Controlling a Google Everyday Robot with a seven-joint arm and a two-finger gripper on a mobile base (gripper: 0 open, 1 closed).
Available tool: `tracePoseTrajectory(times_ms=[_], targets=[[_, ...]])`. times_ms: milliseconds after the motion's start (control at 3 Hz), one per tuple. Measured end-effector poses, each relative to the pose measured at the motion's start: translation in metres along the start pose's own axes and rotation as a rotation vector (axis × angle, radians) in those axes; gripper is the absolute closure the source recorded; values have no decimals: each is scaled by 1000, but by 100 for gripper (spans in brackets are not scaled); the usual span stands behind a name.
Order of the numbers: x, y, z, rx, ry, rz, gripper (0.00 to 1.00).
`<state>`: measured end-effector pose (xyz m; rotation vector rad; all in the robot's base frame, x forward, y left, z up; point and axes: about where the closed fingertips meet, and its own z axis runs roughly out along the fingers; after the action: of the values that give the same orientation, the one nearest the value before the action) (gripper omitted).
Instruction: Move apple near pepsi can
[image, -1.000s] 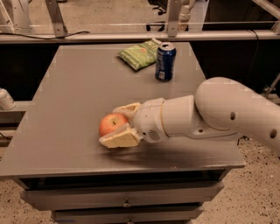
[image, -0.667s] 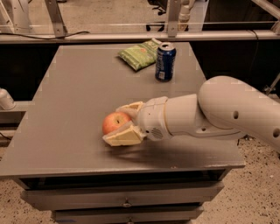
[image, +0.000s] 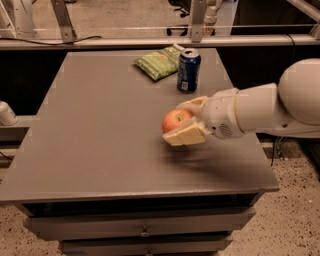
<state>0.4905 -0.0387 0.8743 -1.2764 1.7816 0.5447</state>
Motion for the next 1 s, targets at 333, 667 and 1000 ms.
tracePoseTrajectory(times_ms=[333,667,1000], targets=[[8,-65,-82,151,76,-15,100],[6,-67,-82,155,75,-19,100],[6,-91,-88,203,65,-34,100]])
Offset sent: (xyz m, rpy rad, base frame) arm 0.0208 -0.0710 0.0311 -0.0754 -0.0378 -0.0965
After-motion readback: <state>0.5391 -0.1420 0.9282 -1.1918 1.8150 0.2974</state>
